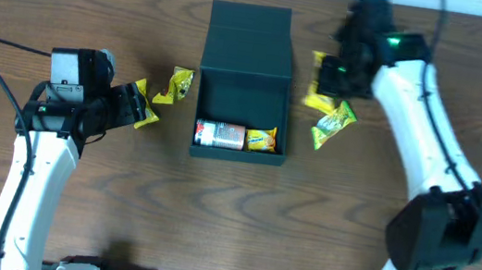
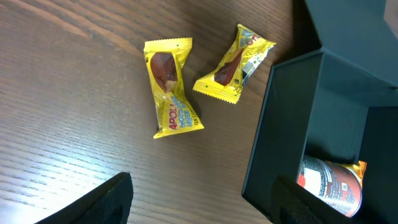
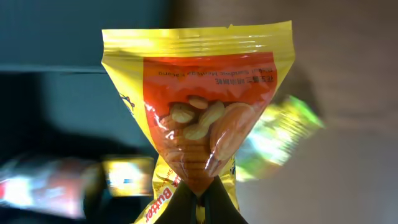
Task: Pack container
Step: 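Carry the peanut packet into the box and release it, then reach the right gripper to the green Bandan packet and grasp it, then carry the Bandan packet into the box and release it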
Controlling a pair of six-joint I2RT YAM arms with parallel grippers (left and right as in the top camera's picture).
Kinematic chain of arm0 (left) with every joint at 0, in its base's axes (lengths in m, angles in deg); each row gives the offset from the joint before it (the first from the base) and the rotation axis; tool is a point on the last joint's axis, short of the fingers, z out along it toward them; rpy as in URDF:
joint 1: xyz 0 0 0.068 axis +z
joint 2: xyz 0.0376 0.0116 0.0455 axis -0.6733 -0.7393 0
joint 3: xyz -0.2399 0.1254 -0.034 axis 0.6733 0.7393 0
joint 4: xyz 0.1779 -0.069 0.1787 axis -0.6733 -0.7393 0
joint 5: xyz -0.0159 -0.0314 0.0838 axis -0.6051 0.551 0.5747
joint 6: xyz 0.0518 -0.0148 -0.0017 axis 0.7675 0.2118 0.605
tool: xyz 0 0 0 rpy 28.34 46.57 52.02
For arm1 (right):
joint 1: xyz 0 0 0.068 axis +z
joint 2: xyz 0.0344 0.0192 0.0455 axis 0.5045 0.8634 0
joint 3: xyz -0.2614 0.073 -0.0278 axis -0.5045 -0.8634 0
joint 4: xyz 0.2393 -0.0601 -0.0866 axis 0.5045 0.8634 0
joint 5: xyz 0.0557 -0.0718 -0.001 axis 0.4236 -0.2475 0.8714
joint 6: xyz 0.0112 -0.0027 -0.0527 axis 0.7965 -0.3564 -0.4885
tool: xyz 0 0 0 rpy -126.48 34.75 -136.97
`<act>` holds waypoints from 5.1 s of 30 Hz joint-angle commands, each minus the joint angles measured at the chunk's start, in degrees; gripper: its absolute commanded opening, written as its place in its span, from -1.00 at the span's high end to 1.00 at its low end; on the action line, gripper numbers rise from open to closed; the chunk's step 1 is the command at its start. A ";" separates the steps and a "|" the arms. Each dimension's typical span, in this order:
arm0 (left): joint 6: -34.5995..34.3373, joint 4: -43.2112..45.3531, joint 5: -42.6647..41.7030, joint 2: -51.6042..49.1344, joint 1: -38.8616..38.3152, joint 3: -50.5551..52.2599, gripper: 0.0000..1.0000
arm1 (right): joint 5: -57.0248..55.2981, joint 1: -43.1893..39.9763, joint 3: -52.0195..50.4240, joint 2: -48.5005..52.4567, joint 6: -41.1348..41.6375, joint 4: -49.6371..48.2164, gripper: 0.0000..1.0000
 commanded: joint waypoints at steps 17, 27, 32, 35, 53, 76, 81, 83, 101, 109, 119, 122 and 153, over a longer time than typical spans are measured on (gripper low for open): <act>0.61 -0.63 0.15 0.46 0.24 0.37 -0.45 | -5.77 12.26 2.34 11.82 13.33 -1.79 0.97; 0.61 -0.63 0.15 0.48 0.24 0.37 -0.44 | -9.40 12.37 2.32 12.52 14.93 -0.57 0.97; 0.61 -0.63 0.15 0.46 0.24 0.37 -0.45 | -9.40 12.37 2.32 12.66 14.71 0.22 0.26; 0.63 -0.63 0.13 0.46 0.24 0.37 -0.45 | -9.14 12.35 2.36 12.66 14.71 0.22 0.11; 1.09 -1.68 0.24 0.46 0.24 0.37 -0.44 | -11.15 -0.13 16.65 9.49 14.08 17.57 0.34; 1.05 -1.88 0.57 0.46 0.24 0.37 -0.44 | 4.70 -9.09 -14.86 9.49 13.88 -3.74 0.32; 1.05 -1.95 0.37 0.46 0.24 0.37 -0.44 | 4.72 -9.09 -14.67 9.33 13.84 -2.80 0.39; 1.05 -1.95 0.37 0.46 0.24 0.37 -0.44 | 4.22 -9.09 -14.62 8.87 13.66 -1.99 0.41; 1.07 -1.90 0.42 0.46 0.24 0.37 -0.45 | -1.07 -9.14 -14.97 6.08 12.35 -2.99 0.32; 1.07 -1.84 0.44 0.46 0.24 0.37 -0.45 | -1.01 -9.11 -17.88 6.82 12.35 -5.40 0.35; 1.07 -1.36 0.42 0.46 0.24 0.37 -0.46 | -1.03 -9.03 -18.84 6.82 12.33 -7.06 0.97; 1.07 -1.36 0.42 0.46 0.24 0.37 -0.46 | -1.01 -9.03 -18.84 6.82 12.33 -7.58 0.97; 1.03 -1.97 0.35 0.46 0.24 0.37 -0.46 | 0.04 13.14 -1.38 -0.46 12.48 -9.07 0.97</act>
